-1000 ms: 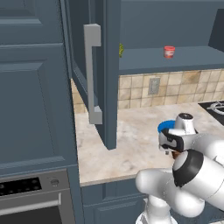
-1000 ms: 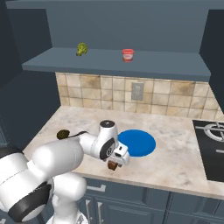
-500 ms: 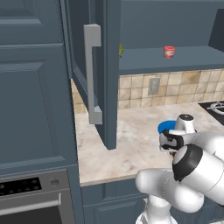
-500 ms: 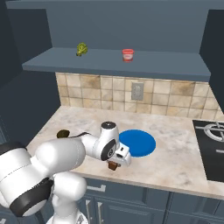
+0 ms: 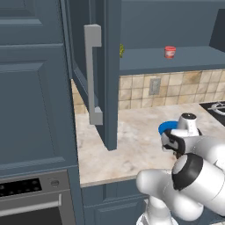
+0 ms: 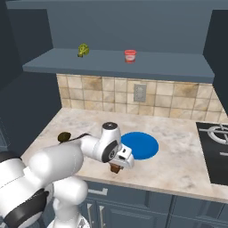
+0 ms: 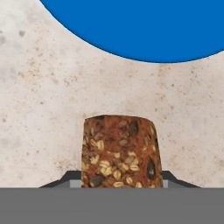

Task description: Pick the avocado and bread from the counter and place them on the plate. Then pick the jam from the cabinet and place it next to the plate. Lastly close the cabinet door.

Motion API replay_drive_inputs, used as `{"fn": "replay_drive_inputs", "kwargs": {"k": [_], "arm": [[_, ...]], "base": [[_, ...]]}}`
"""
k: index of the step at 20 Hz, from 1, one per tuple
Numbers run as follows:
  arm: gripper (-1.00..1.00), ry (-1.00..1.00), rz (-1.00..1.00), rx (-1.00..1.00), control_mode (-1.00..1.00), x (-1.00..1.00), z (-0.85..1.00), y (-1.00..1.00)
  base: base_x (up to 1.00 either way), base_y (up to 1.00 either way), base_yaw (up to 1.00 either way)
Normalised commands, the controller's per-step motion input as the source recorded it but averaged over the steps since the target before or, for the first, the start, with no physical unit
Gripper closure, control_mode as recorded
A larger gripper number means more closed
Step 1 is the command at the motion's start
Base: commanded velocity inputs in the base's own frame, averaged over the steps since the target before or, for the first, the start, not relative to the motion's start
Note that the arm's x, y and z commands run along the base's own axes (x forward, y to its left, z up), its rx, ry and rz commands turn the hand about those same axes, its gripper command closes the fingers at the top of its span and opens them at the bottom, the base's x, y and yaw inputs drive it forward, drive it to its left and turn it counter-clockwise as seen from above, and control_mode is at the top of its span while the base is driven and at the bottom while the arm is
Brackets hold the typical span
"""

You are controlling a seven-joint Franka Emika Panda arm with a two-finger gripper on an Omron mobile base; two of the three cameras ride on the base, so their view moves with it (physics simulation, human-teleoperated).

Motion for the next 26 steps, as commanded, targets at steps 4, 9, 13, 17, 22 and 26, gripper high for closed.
{"fn": "replay_drive_inputs", "kwargs": {"k": [4,9,13,17,22,26], "arm": [[1.0,-0.05,0.0,0.0,-1.0,-0.17,0.23,0.0],[1.0,-0.09,0.0,-0.01,-1.0,-0.04,0.28,0.0],[1.0,-0.1,0.0,-0.01,-1.0,0.0,0.34,0.0],[1.0,-0.07,0.0,0.0,-1.0,0.0,0.39,0.0],[1.0,-0.02,0.0,0.0,-1.0,0.04,0.37,-0.01],[1.0,0.0,0.0,0.0,-1.0,0.04,0.39,-0.1]], "base": [[0.0,0.0,0.0],[0.0,0.0,0.0],[0.0,0.0,0.0],[0.0,0.0,0.0],[0.0,0.0,0.0],[0.0,0.0,0.0]]}}
